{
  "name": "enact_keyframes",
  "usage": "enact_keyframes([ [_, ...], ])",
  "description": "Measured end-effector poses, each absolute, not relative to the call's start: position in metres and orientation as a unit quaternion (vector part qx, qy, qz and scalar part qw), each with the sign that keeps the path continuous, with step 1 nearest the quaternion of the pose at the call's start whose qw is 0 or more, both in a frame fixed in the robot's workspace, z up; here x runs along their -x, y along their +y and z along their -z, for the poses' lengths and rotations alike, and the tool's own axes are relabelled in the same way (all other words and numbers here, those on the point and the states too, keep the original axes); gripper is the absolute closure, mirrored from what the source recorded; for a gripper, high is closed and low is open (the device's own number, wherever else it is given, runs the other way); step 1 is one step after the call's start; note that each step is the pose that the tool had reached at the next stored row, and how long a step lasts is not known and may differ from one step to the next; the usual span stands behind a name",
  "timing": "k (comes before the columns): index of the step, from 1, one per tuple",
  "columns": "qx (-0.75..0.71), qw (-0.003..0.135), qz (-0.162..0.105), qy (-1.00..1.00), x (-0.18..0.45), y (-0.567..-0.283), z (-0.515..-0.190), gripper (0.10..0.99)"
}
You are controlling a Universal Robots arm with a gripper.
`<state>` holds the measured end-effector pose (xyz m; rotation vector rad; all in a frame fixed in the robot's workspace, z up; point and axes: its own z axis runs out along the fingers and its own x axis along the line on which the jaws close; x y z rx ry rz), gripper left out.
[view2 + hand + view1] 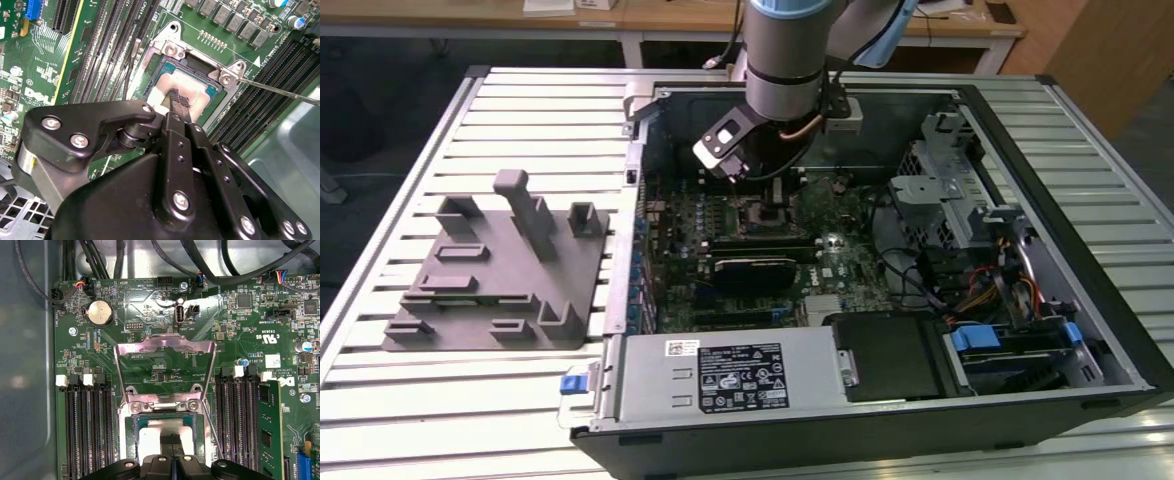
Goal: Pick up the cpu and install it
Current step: 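Place the cpu into insertion slot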
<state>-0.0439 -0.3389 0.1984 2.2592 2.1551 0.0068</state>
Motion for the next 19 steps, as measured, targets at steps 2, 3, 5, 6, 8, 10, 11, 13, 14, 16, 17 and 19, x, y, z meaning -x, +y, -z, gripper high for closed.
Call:
enact_keyframes([
  [2,-0.724,0.01,-0.002,0.69,0.044,-0.339,-0.199,0.98],
  [3,-0.724,0.01,-0.003,0.69,0.044,-0.339,-0.199,0.98],
  [5,-0.724,0.01,-0.002,0.69,0.044,-0.339,-0.204,0.98],
  [6,-0.724,0.01,-0.002,0.69,0.044,-0.339,-0.206,0.98],
  [8,-0.723,0.01,-0.002,0.69,0.044,-0.339,-0.21,0.98],
  [10,-0.724,0.01,-0.002,0.69,0.044,-0.339,-0.215,0.98],
  [11,-0.724,0.01,-0.002,0.69,0.044,-0.339,-0.217,0.98],
  [13,-0.724,0.01,-0.003,0.69,0.044,-0.339,-0.223,0.98],
  [14,-0.724,0.01,-0.003,0.69,0.044,-0.339,-0.226,0.98],
  [16,-0.724,0.01,-0.003,0.69,0.044,-0.339,-0.232,0.98],
  [17,-0.724,0.011,-0.003,0.69,0.044,-0.339,-0.235,0.98],
  [19,-0.724,0.011,-0.004,0.69,0.044,-0.339,-0.241,0.98],
])
